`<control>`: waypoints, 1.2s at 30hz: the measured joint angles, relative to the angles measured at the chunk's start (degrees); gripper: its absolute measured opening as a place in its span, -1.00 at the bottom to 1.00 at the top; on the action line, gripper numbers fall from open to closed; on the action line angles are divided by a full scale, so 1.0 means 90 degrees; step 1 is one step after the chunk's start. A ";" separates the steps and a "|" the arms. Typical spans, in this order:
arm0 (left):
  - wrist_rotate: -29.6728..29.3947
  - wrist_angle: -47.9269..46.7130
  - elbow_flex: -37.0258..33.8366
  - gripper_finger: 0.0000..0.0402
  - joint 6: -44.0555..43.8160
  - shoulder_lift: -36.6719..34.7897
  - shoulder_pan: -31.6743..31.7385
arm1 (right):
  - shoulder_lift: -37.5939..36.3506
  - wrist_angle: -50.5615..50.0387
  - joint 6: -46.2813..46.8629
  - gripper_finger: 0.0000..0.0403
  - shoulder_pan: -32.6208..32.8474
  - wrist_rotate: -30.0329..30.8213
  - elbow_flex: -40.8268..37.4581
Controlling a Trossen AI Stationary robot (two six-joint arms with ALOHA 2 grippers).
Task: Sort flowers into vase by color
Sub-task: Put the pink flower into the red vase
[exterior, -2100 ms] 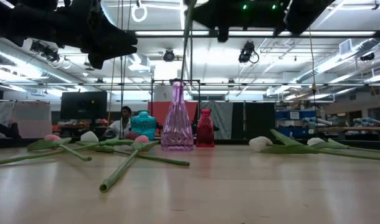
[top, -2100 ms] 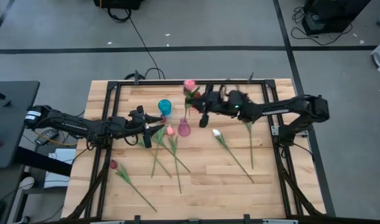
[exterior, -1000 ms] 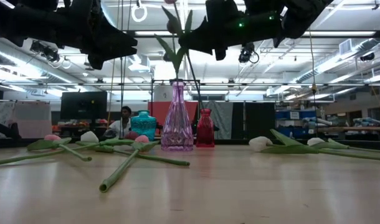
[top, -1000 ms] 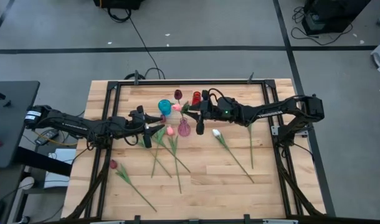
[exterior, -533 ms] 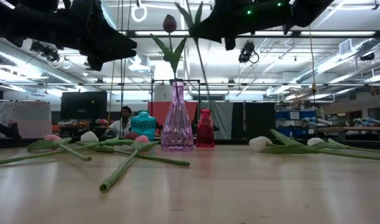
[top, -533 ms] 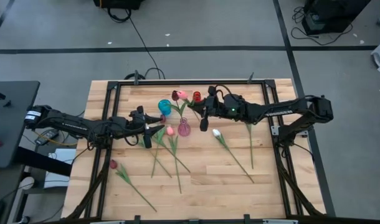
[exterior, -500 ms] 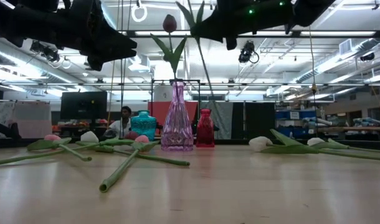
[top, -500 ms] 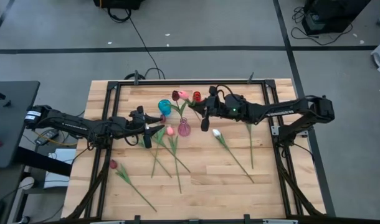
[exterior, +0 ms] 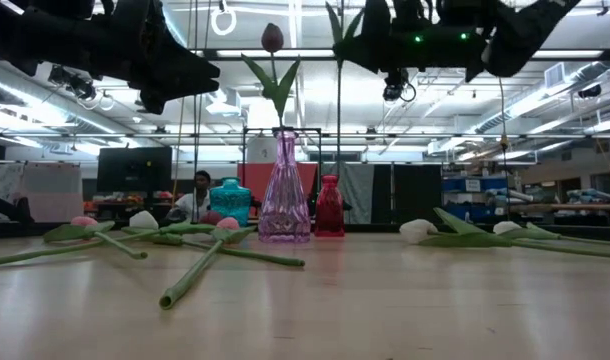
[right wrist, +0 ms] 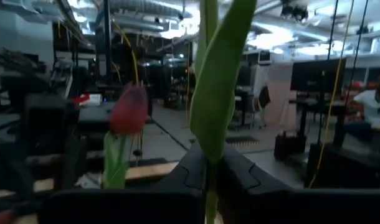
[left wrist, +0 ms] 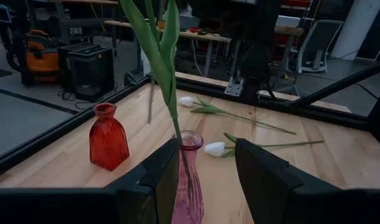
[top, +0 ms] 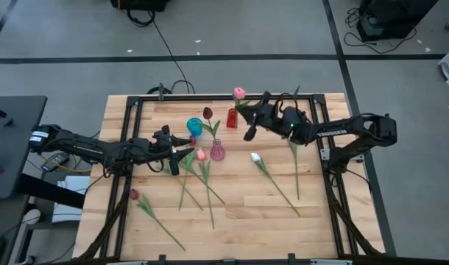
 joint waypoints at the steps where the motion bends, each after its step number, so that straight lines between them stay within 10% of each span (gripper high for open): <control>1: 0.0000 0.0000 0.0000 -0.19 0.0000 0.0000 0.0005 | 0.0001 0.0000 -0.0015 -0.86 -0.0104 -0.0104 0.0068; 36: -0.0001 -0.0015 0.0000 -0.19 0.0036 -0.0001 0.0005 | 0.1660 0.0246 0.0338 -0.81 -0.1163 -0.0572 0.0516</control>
